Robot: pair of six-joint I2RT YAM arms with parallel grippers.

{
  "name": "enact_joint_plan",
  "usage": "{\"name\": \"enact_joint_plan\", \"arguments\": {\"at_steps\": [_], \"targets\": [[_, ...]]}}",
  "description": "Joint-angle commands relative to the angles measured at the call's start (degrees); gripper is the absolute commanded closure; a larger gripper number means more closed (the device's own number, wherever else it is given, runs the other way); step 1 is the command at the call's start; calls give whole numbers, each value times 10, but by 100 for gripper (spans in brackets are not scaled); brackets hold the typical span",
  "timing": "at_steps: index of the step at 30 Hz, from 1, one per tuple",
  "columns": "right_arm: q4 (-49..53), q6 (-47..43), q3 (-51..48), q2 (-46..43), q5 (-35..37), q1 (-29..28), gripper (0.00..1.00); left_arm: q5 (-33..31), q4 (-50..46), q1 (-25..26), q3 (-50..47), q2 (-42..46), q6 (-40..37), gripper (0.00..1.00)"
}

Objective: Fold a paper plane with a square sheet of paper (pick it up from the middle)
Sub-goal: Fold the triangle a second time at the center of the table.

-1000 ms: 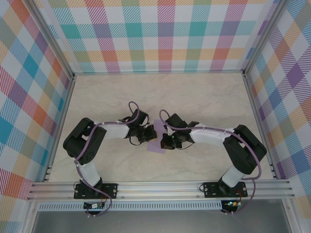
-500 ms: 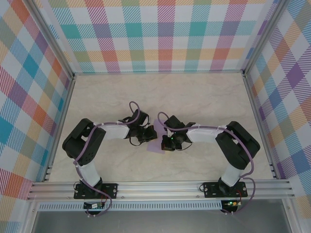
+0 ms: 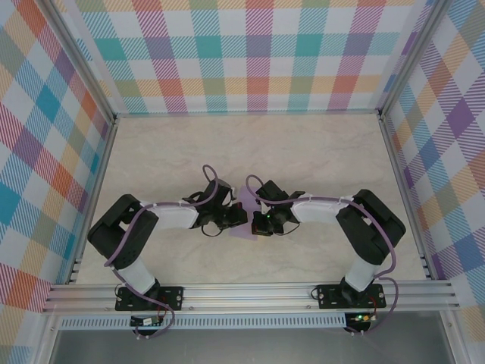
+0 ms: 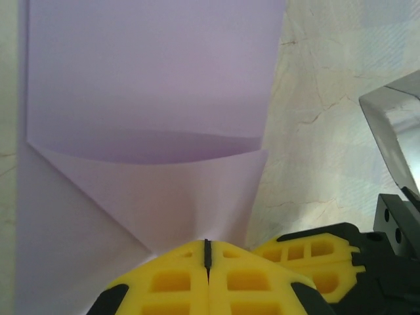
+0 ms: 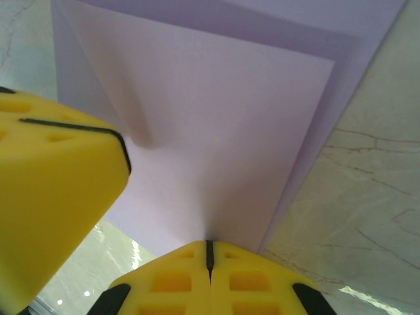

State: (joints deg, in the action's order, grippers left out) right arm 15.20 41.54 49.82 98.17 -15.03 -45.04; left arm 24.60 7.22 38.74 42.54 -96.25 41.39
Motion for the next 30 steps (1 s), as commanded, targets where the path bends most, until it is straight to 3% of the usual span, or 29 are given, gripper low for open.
{"name": "enact_joint_plan", "arguments": {"at_steps": [1,9,17,25,30], "targets": [[29,-4,-24,30,19,-5,100,13,31,12,3,-20,8,100],[28,-2,-27,33,19,-5,100,6,33,18,-1,-42,4,100],[45,-21,-38,39,37,-5,100,-71,-29,10,10,-40,-45,100],[53,-34,-49,43,44,-5,100,-94,-91,-59,36,-59,-99,100],[49,-33,-51,46,43,-5,100,-71,-90,-109,47,-90,-117,100]]}}
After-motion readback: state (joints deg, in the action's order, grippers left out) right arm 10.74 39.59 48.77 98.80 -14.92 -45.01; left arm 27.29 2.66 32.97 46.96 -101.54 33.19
